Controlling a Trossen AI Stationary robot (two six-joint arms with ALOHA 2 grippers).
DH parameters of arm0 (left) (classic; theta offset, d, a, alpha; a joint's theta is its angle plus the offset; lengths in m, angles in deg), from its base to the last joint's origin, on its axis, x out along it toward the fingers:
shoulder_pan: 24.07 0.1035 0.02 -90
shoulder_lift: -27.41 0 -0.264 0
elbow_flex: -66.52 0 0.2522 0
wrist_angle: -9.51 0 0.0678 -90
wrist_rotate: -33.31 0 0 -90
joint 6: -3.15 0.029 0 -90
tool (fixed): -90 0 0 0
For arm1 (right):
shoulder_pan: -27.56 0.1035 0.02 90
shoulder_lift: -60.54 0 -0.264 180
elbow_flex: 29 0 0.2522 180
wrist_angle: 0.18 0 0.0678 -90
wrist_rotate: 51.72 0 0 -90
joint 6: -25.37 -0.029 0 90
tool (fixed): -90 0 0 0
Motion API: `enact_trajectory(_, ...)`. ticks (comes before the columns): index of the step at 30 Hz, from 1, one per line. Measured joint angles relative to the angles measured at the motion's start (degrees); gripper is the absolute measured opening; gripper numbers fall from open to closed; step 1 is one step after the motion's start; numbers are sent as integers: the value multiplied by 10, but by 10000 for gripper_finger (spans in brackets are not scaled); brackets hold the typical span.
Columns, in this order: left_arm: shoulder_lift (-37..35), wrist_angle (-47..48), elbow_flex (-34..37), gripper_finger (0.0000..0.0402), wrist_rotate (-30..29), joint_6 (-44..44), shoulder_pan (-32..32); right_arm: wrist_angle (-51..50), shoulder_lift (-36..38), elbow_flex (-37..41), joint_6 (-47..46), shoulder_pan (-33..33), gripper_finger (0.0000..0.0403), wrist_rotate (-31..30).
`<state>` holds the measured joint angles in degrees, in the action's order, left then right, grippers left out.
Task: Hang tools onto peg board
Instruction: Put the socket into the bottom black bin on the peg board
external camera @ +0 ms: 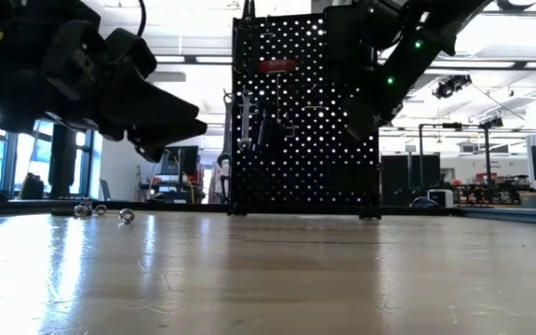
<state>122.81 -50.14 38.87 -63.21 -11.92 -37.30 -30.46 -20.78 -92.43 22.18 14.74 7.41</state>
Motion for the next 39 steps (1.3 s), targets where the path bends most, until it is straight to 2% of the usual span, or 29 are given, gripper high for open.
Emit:
enact_trajectory(6, -20, 10, 0, 141, -29, 62, -19, 0, 0, 0, -9, 1, 187, 0)
enact_trajectory(10, -60, 74, 0, 145, -74, 99, -26, -1, 0, 0, -9, 2, 204, 7)
enact_trajectory(13, -108, 161, 0, 154, -108, 108, -32, -4, 0, 0, -9, 5, 207, 11)
enact_trajectory(18, -208, 360, 0, 177, -186, 102, -51, -3, 0, 0, -9, 30, 209, 24)
enact_trajectory(23, -293, 549, 0, 195, -230, 41, -72, -3, 0, 0, -11, 71, 209, 27)
enact_trajectory(27, -314, 647, 0, 202, -236, -56, -73, -3, 0, 0, -34, 104, 209, 29)
enact_trajectory(31, -300, 668, 0, 203, -236, -137, -73, -3, 0, 0, -52, 136, 209, 22)
enact_trajectory(39, -234, 670, 0, 203, -248, -215, -73, -3, 0, -1, -60, 186, 209, 10)
